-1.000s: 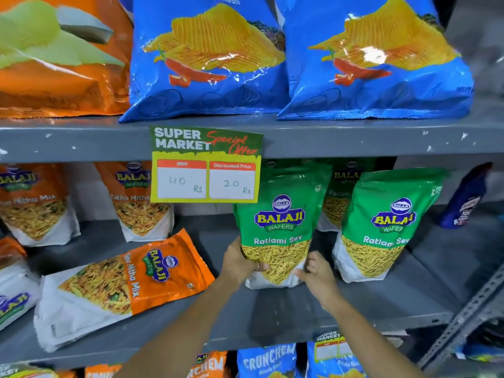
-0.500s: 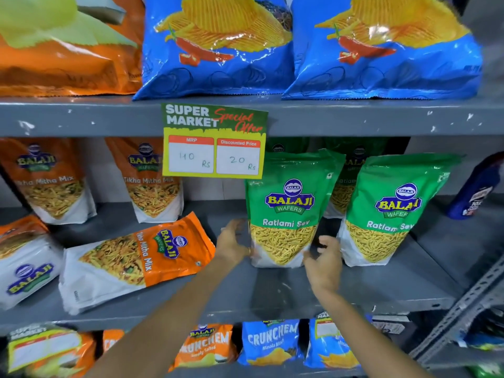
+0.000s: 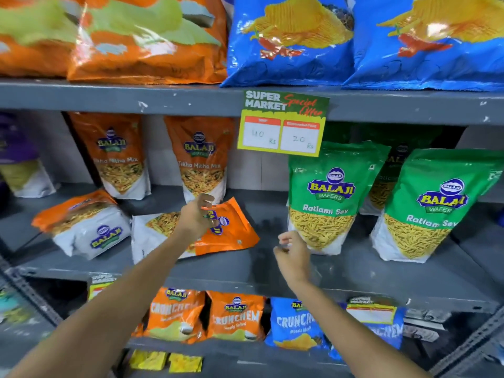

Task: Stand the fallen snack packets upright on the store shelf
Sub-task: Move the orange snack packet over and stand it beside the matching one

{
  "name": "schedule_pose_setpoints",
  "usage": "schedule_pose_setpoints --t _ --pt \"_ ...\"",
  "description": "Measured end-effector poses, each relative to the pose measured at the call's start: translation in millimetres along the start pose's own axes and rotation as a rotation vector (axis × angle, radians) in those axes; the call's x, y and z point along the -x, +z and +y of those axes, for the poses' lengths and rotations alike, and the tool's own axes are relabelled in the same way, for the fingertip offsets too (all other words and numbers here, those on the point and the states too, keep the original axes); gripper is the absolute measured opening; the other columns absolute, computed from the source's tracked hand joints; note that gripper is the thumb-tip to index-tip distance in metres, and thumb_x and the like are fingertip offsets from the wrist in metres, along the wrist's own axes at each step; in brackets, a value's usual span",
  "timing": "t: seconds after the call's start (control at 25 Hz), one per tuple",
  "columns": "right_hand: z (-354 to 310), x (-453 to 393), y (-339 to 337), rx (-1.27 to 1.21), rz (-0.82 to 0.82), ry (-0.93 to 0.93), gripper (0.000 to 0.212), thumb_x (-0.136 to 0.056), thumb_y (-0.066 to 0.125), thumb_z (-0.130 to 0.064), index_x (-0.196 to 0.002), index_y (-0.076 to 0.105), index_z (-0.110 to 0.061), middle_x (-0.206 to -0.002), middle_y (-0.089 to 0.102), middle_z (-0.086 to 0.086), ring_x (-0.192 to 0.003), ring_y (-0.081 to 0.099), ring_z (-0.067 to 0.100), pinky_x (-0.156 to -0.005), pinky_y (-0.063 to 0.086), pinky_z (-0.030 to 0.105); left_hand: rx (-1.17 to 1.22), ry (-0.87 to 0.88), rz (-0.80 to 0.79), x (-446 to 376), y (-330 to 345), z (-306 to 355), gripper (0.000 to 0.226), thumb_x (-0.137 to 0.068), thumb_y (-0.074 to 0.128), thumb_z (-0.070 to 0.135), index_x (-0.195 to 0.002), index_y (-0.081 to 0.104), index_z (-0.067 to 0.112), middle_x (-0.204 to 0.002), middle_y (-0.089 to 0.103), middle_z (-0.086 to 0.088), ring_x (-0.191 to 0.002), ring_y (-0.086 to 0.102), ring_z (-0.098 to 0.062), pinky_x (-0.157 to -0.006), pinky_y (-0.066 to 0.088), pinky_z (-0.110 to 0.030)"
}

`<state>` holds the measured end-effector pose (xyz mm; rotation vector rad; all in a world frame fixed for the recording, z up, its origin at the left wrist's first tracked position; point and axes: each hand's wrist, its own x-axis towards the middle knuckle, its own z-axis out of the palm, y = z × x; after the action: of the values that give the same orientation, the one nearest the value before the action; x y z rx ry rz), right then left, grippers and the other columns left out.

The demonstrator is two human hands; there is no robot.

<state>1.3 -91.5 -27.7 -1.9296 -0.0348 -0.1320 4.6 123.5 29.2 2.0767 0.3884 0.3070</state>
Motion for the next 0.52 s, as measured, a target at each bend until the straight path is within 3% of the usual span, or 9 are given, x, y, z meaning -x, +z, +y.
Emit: schedule_pose_setpoints --t 0.08,0.16,0.24,0.32,0.4,0.44,0.48,0.52 --pt "-9.1 1.1 23.1 0.008 -0.087 0.053 0.021 -0.076 0.062 0.002 -0.085 0.053 -0.015 -0.084 0.058 0.005 -0.08 0.057 0.02 -0.077 0.051 0.03 -0.128 0.046 0.012 -10.1 -24.7 -11.2 0.051 -0.072 0.066 -0.009 -0.12 0.055 0.004 -0.122 0.06 -0.022 -0.111 0.057 -0.038 -0.094 0.048 -0.041" --pt "-14.1 0.7 48.3 0.036 -0.173 0.151 0.019 -0.076 0.067 -0.006 -0.086 0.054 -0.016 -0.085 0.06 0.005 -0.081 0.059 0.021 -0.084 0.053 0.038 -0.245 0.089 -0.011 -22.0 -47.8 -22.5 0.043 -0.075 0.065 -0.004 -0.114 0.058 0.013 -0.118 0.062 -0.02 -0.109 0.058 -0.035 -0.09 0.045 -0.034" --pt "-24.5 3.8 74.9 -0.001 -0.254 0.315 0.019 -0.077 0.067 -0.016 -0.091 0.054 -0.016 -0.091 0.06 0.007 -0.083 0.061 0.024 -0.08 0.053 0.039 -0.336 0.09 -0.108 -46.7 -68.9 -44.9 0.037 -0.074 0.067 0.0 -0.103 0.06 0.021 -0.106 0.065 -0.012 -0.099 0.058 -0.03 -0.086 0.042 -0.03" --pt "-36.3 10.4 101.5 -0.089 -0.324 0.514 0.024 -0.079 0.067 -0.02 -0.096 0.053 -0.012 -0.092 0.059 0.013 -0.075 0.061 0.026 -0.066 0.053 0.034 -0.324 0.029 -0.231 -73.4 -85.7 -68.0 0.03 -0.074 0.067 0.001 -0.089 0.069 0.027 -0.079 0.067 0.017 -0.082 0.056 -0.013 -0.087 0.044 -0.029" --pt "-48.4 17.3 125.1 -0.177 -0.381 0.648 0.03 -0.08 0.067 -0.022 -0.1 0.052 -0.006 -0.084 0.057 0.014 -0.065 0.058 0.025 -0.055 0.05 0.03 -0.27 -0.046 -0.294 -100.0 -96.7 -82.3 0.031 -0.075 0.064 0.0 -0.072 0.06 0.03 -0.053 0.062 0.035 -0.07 0.058 0.004 -0.078 0.045 -0.02" --pt "-52.4 20.2 134.6 -0.234 -0.393 0.694 0.032 -0.081 0.066 -0.023 -0.101 0.05 -0.004 -0.08 0.054 0.014 -0.063 0.057 0.025 -0.053 0.05 0.028 -0.256 -0.088 -0.336 -104.4 -102.2 -81.3 0.029 -0.076 0.061 0.001 -0.078 0.057 0.029 -0.053 0.063 0.034 -0.075 0.059 0.007 -0.075 0.043 -0.019" --pt "-53.9 22.5 143.4 -0.297 -0.391 0.725 0.034 -0.081 0.065 -0.024 -0.102 0.048 -0.003 -0.08 0.053 0.014 -0.064 0.057 0.025 -0.052 0.051 0.028 -0.3 -0.086 -0.381 -111.5 -103.9 -86.1 0.019 -0.079 0.058 0.007 -0.095 0.059 0.018 -0.072 0.072 0.021 -0.092 0.059 0.004 -0.083 0.043 -0.022" --pt "-56.1 25.0 153.1 -0.365 -0.368 0.743 0.035 -0.081 0.065 -0.024 -0.102 0.048 -0.003 -0.08 0.053 0.015 -0.065 0.058 0.026 -0.053 0.052 0.027 -0.338 -0.131 -0.437 -116.3 -107.9 -89.2 0.039 -0.083 0.059 0.017 -0.121 0.052 0.012 -0.112 0.066 0.01 -0.118 0.052 -0.01 -0.098 0.039 -0.027"
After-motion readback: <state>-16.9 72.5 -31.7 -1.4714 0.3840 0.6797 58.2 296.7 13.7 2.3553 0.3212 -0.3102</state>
